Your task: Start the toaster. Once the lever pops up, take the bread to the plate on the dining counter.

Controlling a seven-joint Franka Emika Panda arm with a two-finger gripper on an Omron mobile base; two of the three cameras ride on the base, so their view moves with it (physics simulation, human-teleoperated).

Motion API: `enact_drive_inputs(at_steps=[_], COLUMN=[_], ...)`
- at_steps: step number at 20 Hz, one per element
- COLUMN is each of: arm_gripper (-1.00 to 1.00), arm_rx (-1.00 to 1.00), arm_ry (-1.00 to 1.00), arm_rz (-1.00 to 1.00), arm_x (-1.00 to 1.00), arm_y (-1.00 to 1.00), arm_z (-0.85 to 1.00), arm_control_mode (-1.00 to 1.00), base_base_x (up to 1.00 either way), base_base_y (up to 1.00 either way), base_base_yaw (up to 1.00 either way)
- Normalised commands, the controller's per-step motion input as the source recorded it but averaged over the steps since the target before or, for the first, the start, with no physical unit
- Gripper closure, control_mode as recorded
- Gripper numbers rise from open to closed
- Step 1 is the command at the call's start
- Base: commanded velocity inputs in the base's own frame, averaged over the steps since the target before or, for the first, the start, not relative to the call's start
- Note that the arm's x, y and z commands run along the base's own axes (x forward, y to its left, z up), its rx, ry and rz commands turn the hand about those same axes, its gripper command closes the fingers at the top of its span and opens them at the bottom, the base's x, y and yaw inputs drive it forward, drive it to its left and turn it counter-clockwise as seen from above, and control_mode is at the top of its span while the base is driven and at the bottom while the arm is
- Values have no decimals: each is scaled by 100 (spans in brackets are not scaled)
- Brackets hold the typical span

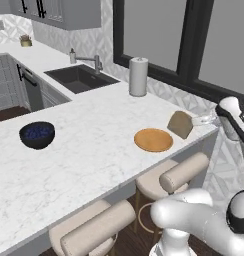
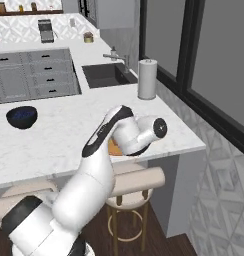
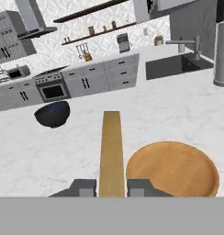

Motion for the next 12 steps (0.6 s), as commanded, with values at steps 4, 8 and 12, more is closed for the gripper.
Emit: enact_drive_inputs(at_steps=[4, 8, 12], arm_gripper=[100, 100, 100], arm_rx=[27, 12, 0], arm_ry=[38, 11, -3], arm_rz=[25, 14, 3], arm_x=[92, 67, 59], arm_y=[-4, 0, 3], arm_z=[-5, -26, -58], arm_control_mode=[-100, -100, -100], base_base_x=[0, 0, 0], base_base_y=[0, 0, 0], base_base_yaw=[0, 0, 0])
